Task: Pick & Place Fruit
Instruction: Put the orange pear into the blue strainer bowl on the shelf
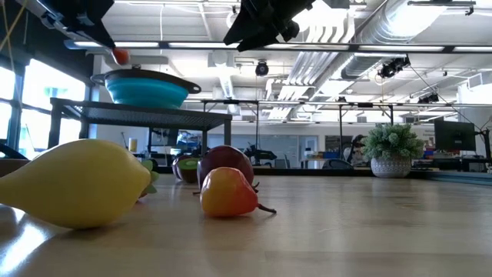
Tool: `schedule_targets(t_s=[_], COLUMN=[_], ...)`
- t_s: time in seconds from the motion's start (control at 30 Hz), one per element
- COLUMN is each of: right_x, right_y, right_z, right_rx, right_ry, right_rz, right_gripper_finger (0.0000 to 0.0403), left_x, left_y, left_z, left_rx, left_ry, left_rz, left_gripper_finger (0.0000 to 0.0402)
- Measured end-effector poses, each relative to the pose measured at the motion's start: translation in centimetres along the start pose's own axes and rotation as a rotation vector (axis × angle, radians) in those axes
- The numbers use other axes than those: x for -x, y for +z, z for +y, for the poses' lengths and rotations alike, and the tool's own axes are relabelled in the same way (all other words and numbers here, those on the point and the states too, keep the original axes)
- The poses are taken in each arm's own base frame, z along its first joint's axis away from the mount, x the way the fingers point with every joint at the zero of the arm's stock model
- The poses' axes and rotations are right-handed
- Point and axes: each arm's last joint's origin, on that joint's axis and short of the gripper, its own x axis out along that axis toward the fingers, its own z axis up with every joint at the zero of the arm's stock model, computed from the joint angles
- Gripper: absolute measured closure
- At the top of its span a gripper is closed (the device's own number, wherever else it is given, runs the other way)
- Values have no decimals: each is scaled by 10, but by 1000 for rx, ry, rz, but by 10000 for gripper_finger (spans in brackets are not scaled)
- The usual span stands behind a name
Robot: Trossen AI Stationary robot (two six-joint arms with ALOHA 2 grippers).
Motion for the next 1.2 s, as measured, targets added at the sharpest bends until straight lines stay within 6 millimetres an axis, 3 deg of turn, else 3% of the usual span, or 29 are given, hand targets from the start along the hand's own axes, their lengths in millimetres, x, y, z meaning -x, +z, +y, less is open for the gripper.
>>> schedule_targets(t_s=[0.7,1.2], right_x=[0,0], right_y=[0,0], right_z=[0,0], right_rx=[2,4], right_ry=[0,0], right_rz=[1,1], right_gripper_finger=[137,137], left_x=[-39,-43], left_y=[-1,3], left_z=[-14,-16], left_rx=[5,33], left_ry=[213,209], left_rz=[177,151], left_gripper_finger=[401,369])
